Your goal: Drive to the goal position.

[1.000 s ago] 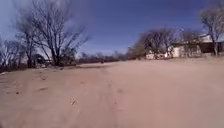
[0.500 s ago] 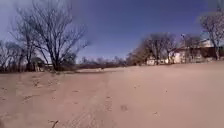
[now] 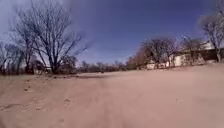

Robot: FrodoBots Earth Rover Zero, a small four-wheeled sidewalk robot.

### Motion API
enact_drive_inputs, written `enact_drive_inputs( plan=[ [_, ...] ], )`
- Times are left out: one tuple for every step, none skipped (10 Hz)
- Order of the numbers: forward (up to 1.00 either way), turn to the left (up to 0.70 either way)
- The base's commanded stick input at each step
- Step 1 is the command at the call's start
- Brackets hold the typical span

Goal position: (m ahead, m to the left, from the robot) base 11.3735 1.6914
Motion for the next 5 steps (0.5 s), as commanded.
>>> enact_drive_inputs(
  plan=[
    [1.0,0.0],
    [1.0,0.0],
    [1.0,0.0],
    [1.0,0.0],
    [1.0,0.0]
  ],
)
